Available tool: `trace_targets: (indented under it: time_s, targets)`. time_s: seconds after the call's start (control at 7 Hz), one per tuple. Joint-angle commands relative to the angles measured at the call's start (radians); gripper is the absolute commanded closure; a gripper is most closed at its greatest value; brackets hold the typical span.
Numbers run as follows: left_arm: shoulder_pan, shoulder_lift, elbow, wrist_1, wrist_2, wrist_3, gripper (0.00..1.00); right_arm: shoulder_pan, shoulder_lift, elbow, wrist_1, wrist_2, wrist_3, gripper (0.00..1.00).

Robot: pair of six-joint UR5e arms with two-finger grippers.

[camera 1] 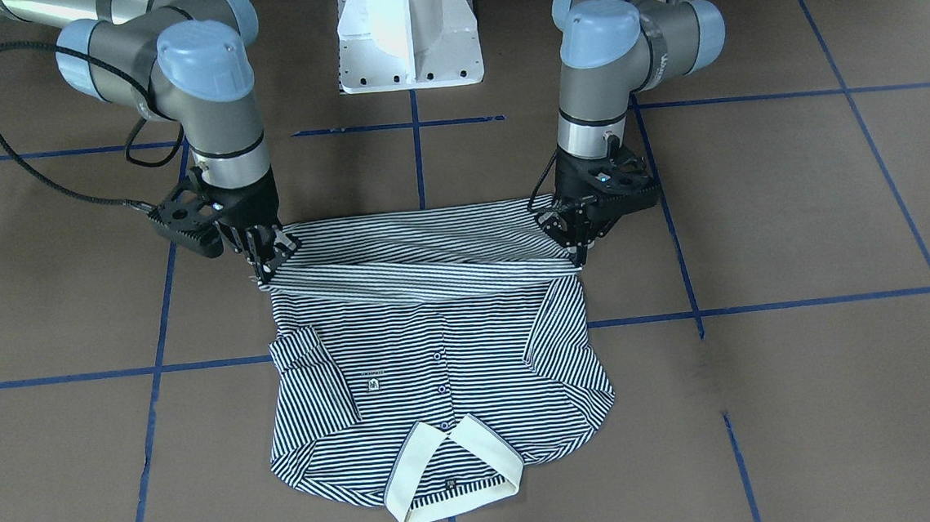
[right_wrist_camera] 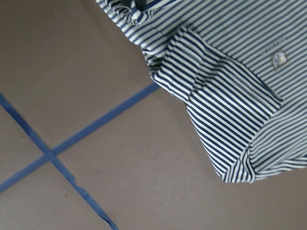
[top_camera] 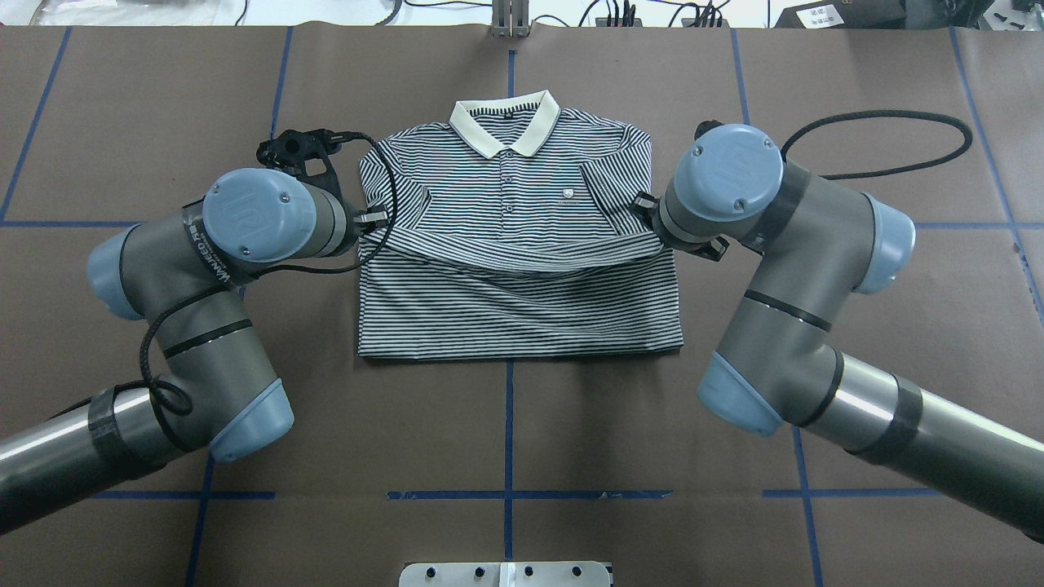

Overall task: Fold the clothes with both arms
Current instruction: 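Release the hem near the collar and raise both grippers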

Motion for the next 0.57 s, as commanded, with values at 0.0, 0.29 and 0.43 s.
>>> trace_targets:
  time_s: [0.0,0.29,0.43]
  targets:
    - [-0.056,-0.044,0.114,-0.094,0.021,0.051,1.0,0.072,0.081,-0.19,0.127,0.027,-0.021,1.0]
    - [-0.08,-0.064,0.118,-0.094,0.021,0.056,1.0,0.117,0.123,-0.233,0.134,0.064,-0.054,1.0]
    - [-0.088,-0.081,0.148,-0.098,0.046,0.057,1.0,0.122,0.153,-0.277,0.135,0.066,-0.061,1.0]
